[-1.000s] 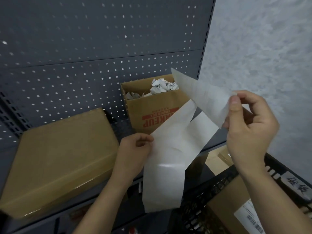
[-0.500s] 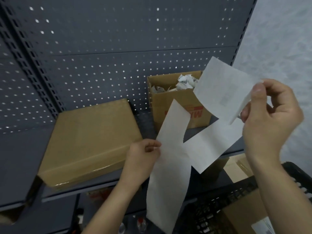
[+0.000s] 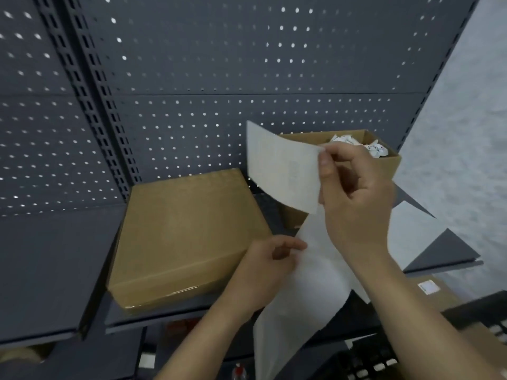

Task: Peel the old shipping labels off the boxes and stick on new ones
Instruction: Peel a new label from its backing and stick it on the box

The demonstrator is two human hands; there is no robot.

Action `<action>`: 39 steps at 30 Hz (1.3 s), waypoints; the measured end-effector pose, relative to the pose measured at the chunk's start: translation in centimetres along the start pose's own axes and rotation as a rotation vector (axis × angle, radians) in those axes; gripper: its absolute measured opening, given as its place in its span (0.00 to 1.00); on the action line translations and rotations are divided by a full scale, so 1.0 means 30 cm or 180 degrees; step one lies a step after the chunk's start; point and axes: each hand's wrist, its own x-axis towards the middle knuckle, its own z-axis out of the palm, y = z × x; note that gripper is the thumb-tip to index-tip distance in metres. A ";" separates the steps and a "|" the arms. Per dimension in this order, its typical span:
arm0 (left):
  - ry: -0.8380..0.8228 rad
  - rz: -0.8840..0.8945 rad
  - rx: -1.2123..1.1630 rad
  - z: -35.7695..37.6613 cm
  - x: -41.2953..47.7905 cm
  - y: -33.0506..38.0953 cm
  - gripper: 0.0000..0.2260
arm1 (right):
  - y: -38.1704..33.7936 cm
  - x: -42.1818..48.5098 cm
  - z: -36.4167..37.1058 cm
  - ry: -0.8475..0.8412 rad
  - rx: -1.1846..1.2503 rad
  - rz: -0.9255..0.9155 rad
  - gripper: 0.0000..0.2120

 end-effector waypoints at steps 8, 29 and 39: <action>-0.0274 0.0352 -0.0025 -0.024 -0.021 0.002 0.15 | -0.027 -0.050 0.148 -0.0556 -0.0237 -0.0239 0.06; -0.0160 0.0373 -0.2299 -0.014 -0.021 0.085 0.15 | -0.014 -0.058 -0.030 0.0146 0.0781 0.0923 0.05; 0.0010 0.0544 -0.2063 0.002 -0.005 0.082 0.11 | 0.037 -0.041 -0.075 0.0074 0.1266 0.1419 0.06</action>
